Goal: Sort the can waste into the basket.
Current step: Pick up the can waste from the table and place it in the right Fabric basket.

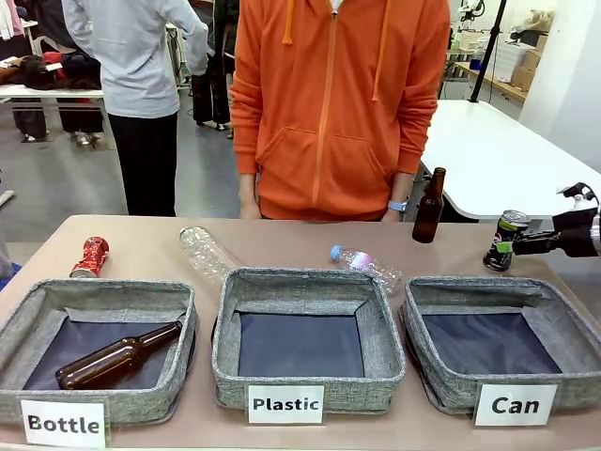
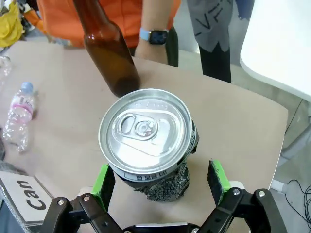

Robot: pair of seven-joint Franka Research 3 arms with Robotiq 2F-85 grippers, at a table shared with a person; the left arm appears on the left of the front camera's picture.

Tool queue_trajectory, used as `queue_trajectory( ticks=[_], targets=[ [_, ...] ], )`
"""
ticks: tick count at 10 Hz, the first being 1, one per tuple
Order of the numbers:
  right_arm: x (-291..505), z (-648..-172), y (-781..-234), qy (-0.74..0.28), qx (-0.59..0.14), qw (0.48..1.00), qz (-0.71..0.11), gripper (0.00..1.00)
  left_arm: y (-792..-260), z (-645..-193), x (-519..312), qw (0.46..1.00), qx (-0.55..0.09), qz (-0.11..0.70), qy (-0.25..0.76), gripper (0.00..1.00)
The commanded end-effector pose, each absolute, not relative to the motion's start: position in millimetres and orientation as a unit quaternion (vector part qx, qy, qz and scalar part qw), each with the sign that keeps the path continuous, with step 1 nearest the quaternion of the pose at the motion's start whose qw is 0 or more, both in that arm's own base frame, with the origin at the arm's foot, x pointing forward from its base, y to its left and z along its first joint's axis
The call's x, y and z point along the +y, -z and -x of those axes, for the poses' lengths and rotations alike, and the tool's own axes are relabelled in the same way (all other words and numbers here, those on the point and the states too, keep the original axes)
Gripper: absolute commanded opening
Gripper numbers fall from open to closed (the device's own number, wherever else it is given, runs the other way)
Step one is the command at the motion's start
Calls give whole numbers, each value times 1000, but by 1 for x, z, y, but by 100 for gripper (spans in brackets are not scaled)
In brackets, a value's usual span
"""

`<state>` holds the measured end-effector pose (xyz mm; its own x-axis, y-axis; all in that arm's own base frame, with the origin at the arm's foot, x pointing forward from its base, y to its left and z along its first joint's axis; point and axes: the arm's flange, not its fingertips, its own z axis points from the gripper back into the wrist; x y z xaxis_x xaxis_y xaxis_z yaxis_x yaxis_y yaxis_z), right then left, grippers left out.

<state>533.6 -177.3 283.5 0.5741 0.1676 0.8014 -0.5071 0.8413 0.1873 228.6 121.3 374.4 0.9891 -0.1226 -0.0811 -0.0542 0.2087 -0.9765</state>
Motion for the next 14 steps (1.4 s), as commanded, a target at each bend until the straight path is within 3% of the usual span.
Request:
queue_trajectory(
  ticks=[1, 7, 8, 9, 10, 12, 13, 14],
  targets=[
    [-174, -542, -278, -205, -454, 843, -204, 100, -386, -221, 139, 778, 33, 627, 13, 100],
    [-165, -554, -274, -207, -470, 832, -208, 100, -386, -221, 139, 778, 33, 627, 13, 100],
    [-163, -554, -275, -214, -469, 832, -207, 45, -386, -221, 139, 778, 33, 627, 13, 100],
    [-163, -554, -276, -218, -466, 832, -208, 40, -386, -221, 139, 778, 33, 627, 13, 100],
    [-162, -553, -276, -219, -463, 833, -209, 0, -386, -221, 139, 778, 33, 627, 13, 100],
    [-161, -552, -278, -223, -464, 832, -209, 0, -386, -221, 139, 778, 33, 627, 13, 100],
    [-160, -551, -280, -223, -466, 830, -210, 14, -386, -221, 139, 778, 33, 627, 13, 100],
    [-158, -548, -285, -228, -471, 826, -212, 4, -386, -221, 139, 778, 33, 627, 13, 100]
  ],
)
